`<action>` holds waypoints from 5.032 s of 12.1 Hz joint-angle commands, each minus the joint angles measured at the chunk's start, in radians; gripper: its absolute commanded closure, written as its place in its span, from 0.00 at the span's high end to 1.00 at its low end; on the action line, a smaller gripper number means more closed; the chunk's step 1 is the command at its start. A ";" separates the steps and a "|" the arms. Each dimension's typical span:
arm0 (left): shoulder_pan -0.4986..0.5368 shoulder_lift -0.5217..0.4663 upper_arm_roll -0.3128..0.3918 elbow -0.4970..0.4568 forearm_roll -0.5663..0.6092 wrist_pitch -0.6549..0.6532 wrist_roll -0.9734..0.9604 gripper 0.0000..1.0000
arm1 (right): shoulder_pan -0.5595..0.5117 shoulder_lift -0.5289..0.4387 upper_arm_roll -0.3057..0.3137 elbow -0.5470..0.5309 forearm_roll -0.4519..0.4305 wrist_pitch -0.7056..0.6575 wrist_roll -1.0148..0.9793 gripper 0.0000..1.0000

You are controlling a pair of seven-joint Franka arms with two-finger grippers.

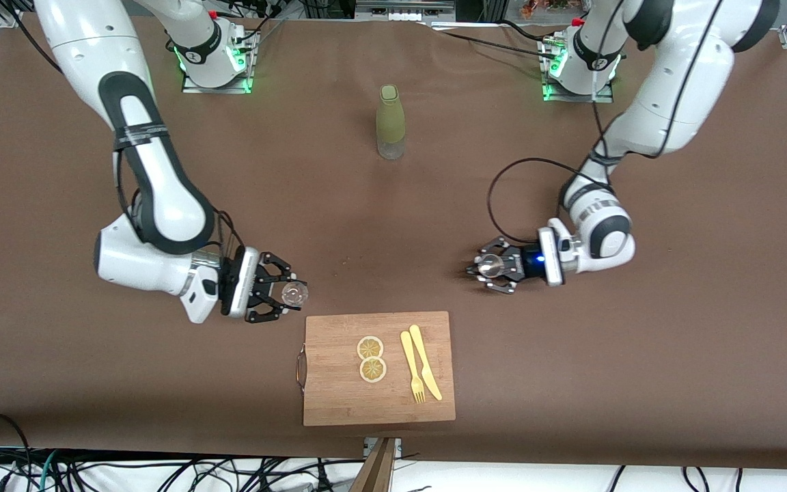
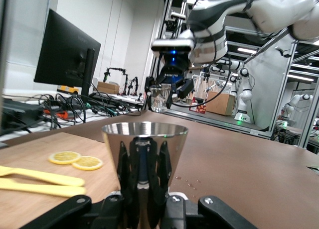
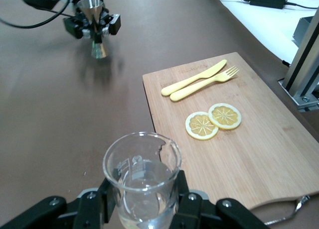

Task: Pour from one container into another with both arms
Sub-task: 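Carry the beaker and jigger toward each other with both grippers, then tilt the beaker with the right gripper, pouring into the jigger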

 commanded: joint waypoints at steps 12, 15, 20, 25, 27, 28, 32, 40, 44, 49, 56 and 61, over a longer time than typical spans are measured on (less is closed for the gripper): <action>-0.409 0.021 0.100 0.076 -0.405 0.145 0.033 0.00 | 0.150 -0.099 -0.003 -0.018 -0.492 0.044 0.499 0.23; -0.437 0.056 0.117 0.134 -0.440 0.170 0.033 0.00 | 0.166 -0.119 -0.003 -0.029 -0.523 0.041 0.518 0.23; -0.442 0.094 0.119 0.209 -0.450 0.228 0.033 0.00 | 0.208 -0.140 -0.002 -0.041 -0.676 0.036 0.637 0.23; -0.474 0.143 0.123 0.289 -0.509 0.295 0.033 0.00 | 0.256 -0.142 -0.002 -0.043 -0.775 0.036 0.757 0.23; -0.486 0.154 0.130 0.308 -0.519 0.321 0.033 0.00 | 0.268 -0.140 0.000 -0.041 -0.808 0.036 0.811 0.23; -0.497 0.159 0.136 0.312 -0.534 0.331 0.035 0.00 | 0.268 -0.140 0.000 -0.040 -0.819 0.037 0.823 0.23; -0.540 0.159 0.162 0.322 -0.571 0.349 0.035 0.00 | 0.282 -0.129 0.000 -0.038 -0.908 0.042 0.924 0.23; -0.618 0.166 0.237 0.337 -0.649 0.401 0.033 0.00 | 0.320 -0.128 0.000 -0.038 -1.046 0.037 0.972 0.23; -0.631 0.168 0.239 0.339 -0.664 0.414 0.033 0.00 | 0.325 -0.116 0.000 -0.037 -1.088 0.037 0.973 0.23; -0.637 0.168 0.243 0.348 -0.677 0.443 0.033 0.00 | 0.328 -0.110 -0.002 -0.034 -1.151 0.036 0.973 0.23; -0.647 0.182 0.252 0.377 -0.706 0.463 0.033 0.00 | 0.344 -0.105 -0.005 -0.028 -1.186 0.036 0.973 0.23; -0.652 0.182 0.254 0.383 -0.707 0.464 0.033 0.00 | 0.357 -0.097 -0.008 -0.015 -1.221 0.036 0.975 0.23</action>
